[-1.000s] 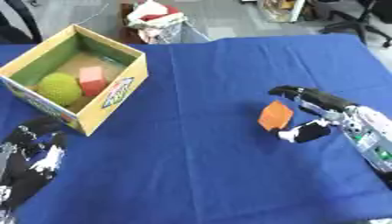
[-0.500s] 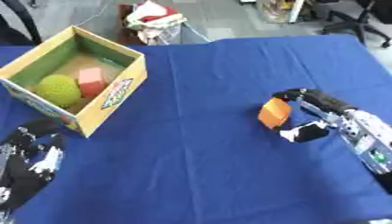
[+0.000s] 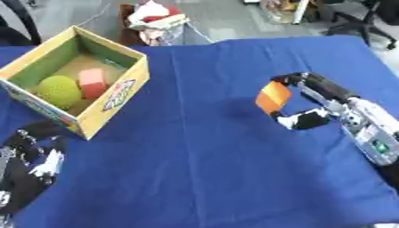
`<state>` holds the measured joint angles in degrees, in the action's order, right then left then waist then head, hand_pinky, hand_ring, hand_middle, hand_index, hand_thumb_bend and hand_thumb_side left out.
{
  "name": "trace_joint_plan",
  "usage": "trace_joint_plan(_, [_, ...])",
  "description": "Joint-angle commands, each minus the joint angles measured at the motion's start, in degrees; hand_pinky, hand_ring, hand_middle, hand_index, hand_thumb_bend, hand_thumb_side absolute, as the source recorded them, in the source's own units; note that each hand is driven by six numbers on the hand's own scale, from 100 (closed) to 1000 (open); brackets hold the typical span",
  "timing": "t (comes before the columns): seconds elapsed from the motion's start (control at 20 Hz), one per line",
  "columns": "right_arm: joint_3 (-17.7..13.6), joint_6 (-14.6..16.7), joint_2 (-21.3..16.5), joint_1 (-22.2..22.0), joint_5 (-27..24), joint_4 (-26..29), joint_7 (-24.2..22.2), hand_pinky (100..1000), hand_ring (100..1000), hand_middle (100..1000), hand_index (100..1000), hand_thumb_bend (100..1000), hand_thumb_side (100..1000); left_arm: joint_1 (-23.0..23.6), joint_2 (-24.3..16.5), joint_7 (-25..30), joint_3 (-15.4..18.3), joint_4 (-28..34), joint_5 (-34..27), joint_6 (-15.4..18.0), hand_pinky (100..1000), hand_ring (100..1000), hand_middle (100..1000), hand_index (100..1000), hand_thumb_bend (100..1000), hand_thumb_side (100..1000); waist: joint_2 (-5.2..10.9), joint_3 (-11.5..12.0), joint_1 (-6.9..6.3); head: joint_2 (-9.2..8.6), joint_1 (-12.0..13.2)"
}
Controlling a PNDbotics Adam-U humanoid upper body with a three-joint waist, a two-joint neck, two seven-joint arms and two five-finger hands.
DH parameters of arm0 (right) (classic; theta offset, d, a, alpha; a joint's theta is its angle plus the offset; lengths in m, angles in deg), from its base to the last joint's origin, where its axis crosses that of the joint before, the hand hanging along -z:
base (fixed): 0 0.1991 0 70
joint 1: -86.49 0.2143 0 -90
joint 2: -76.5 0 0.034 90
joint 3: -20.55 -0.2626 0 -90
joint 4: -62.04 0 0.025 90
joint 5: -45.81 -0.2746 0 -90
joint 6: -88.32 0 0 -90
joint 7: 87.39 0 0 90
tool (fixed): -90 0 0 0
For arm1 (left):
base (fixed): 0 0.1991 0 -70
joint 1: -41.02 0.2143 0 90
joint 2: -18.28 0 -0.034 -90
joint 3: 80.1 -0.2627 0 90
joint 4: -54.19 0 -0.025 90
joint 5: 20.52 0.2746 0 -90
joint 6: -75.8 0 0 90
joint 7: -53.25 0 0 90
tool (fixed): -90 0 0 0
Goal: Pick up objects on the table and place them in the box.
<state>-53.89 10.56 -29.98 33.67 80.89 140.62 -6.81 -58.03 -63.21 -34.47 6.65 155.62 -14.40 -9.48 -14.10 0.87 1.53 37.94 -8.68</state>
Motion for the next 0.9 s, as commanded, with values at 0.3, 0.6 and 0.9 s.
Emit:
trace_joint_plan(0.3, [1.49, 3.04, 4.39, 15.18, 3.04, -3.42, -2.81, 822, 808, 697, 863, 259, 309, -0.66, -0.56, 0.68, -0.47, 0.85, -0.26, 0.09, 546, 789, 752, 801, 203, 354, 1.34, 1.55, -0.22, -0.59, -0.87])
trace_joint_plan(0.6, [0.31, 5.28, 13.66, 25.64, 7.33, -14.43, -3.57, 825, 810, 698, 874, 244, 310, -1.31, -0.32, 1.53, -1.34, 0.96, -0.65, 0.17, 546, 789, 752, 801, 203, 353, 1.06, 4.05, -0.32, -1.11, -2.14])
trace_joint_plan(0.9, [-1.69, 8.31, 23.25, 31.20, 15.72, -23.44, -3.16, 832, 809, 697, 879, 241, 316, -1.96, 0.09, 2.47, -2.26, 0.97, -0.97, 0.21, 545, 788, 752, 801, 204, 353, 0.60, 7.46, -0.18, -1.69, -3.97])
